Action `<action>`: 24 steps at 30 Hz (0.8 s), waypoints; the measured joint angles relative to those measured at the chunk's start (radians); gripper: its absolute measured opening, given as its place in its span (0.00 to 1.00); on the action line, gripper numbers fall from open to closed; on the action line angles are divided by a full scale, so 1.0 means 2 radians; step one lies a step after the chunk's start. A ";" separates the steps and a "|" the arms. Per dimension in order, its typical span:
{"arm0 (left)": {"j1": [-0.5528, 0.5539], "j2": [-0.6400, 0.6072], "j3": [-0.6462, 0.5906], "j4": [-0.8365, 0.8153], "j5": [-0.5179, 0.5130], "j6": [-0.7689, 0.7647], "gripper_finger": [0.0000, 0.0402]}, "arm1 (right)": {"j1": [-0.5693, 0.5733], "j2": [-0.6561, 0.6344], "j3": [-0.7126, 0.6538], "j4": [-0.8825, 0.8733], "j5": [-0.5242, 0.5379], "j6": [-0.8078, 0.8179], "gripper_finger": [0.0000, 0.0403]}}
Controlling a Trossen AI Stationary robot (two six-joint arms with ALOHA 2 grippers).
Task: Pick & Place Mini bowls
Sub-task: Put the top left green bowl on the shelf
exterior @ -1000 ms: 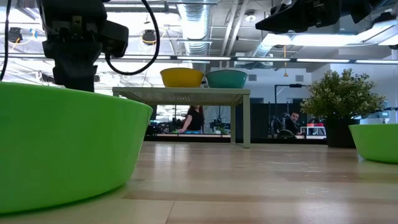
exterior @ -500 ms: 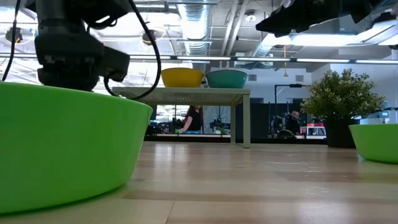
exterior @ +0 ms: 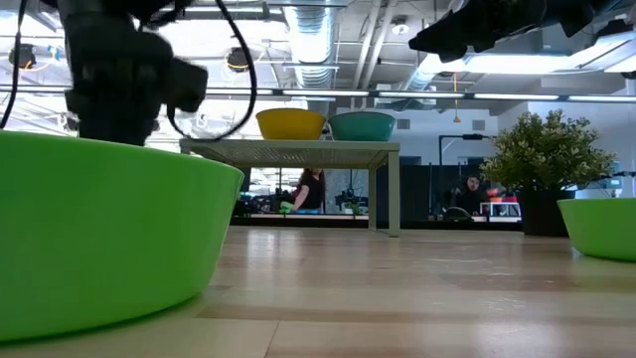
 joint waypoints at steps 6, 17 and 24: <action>0.001 -0.087 0.000 -0.004 -0.028 0.003 0.02 | 0.000 0.000 0.000 0.000 0.000 0.001 0.30; 0.007 -0.186 0.038 -0.066 -0.147 0.129 0.02 | 0.000 0.000 0.000 0.000 0.000 0.022 0.30; 0.055 -0.158 0.133 -0.108 -0.168 0.285 0.02 | 0.000 0.001 0.000 0.000 0.000 0.044 0.30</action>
